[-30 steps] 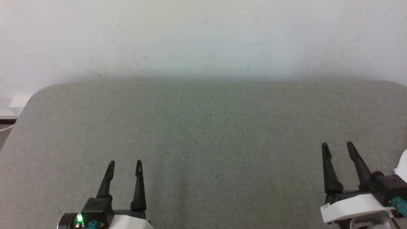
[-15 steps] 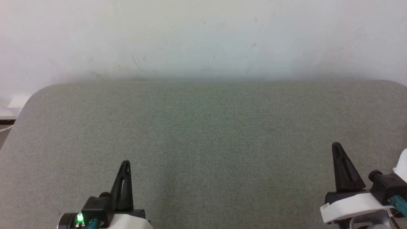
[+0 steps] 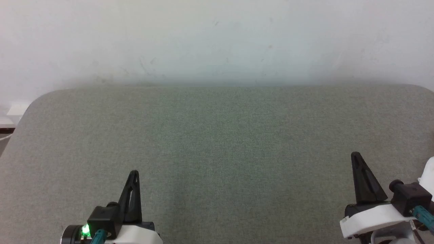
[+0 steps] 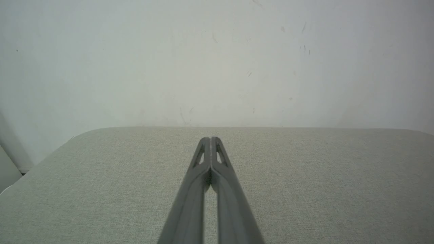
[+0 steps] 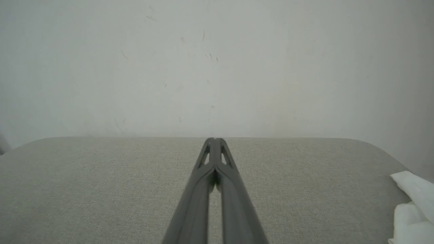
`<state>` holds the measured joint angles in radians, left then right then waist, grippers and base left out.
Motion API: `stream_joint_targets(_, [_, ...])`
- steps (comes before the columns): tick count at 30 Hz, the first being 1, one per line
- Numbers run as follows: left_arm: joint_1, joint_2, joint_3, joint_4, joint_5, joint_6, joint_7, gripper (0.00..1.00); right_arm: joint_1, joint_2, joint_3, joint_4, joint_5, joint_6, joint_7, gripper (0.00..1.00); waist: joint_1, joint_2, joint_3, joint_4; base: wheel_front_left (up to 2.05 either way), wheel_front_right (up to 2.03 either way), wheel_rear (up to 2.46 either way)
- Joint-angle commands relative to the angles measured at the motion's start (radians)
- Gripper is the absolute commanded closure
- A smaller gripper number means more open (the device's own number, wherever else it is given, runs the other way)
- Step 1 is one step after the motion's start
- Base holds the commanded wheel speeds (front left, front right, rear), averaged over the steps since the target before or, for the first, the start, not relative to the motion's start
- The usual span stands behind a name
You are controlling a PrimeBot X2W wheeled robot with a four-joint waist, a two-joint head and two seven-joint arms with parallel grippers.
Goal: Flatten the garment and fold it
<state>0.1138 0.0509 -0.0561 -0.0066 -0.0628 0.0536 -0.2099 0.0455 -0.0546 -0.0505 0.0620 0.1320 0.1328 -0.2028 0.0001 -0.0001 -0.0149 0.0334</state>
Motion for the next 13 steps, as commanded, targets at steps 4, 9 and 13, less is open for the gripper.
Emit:
stream_joint_targets(4, [-0.02, 0.0, 0.007, 0.0, 0.008, -0.007, 0.013, 1.0, -0.009, 0.001, 0.005, -0.007, -0.01, 0.0, 0.012, 1.0, 0.0, 0.0, 0.001, -0.001, 0.0, 0.0, 0.0])
stream_joint_targets(9, [-0.025, 0.0, 0.009, 0.001, 0.01, -0.01, 0.023, 1.0, -0.011, 0.001, 0.007, -0.01, -0.016, -0.001, 0.022, 1.0, 0.0, 0.0, 0.001, -0.003, 0.0, 0.0, 0.0])
stream_joint_targets(13, [-0.029, 0.0, 0.011, 0.001, 0.013, -0.012, 0.031, 1.0, -0.013, 0.001, 0.009, -0.012, -0.021, -0.001, 0.03, 1.0, 0.0, 0.0, 0.002, -0.004, 0.0, 0.0, 0.0])
